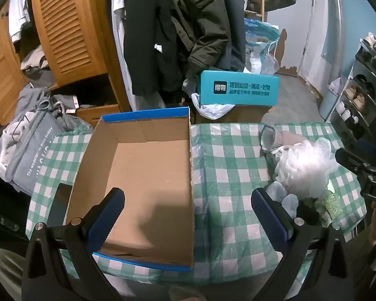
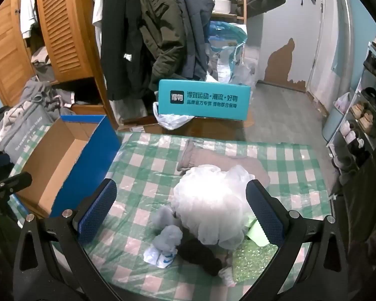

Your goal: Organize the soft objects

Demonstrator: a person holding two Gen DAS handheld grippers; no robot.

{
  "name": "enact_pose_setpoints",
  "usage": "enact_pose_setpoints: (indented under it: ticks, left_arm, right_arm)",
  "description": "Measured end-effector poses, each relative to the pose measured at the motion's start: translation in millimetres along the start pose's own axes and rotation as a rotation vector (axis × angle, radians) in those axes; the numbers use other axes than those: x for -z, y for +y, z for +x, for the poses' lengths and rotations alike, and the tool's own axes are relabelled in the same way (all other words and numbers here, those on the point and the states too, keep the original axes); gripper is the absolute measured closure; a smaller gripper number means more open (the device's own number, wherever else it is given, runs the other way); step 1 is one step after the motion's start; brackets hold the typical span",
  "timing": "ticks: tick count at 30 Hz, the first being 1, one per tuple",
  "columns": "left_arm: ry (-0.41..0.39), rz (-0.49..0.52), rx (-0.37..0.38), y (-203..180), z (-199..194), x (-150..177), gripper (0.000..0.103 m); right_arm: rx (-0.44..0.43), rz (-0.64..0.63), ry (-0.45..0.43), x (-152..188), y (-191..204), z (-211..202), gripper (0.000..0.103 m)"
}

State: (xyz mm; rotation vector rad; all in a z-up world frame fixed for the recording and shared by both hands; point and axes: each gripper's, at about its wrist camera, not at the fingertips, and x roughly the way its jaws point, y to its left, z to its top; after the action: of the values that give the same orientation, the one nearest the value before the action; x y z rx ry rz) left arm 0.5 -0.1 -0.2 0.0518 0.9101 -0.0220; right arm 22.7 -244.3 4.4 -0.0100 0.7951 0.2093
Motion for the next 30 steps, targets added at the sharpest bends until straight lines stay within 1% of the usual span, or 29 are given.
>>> enact_pose_setpoints:
  ticks: [7,19,20,30]
  left_arm:
    - [-0.002,0.0,0.004,-1,3,1,0.001]
    - [-0.005,0.004,0.016,-9,2,-9,0.001]
    - [-0.017,0.001,0.023,-2,-2,-5,0.001]
    - [-0.023,-0.001,0.024,-2,-3,-4,0.001]
  right_arm:
    - [0.003,-0.002,0.004,0,0,1,0.002]
    - [-0.001,-0.006,0.008,0,2,1,0.002]
    - [-0.001,-0.006,0.008,0,2,1,0.002]
    - [0.004,-0.007,0.008,1,2,2,0.002]
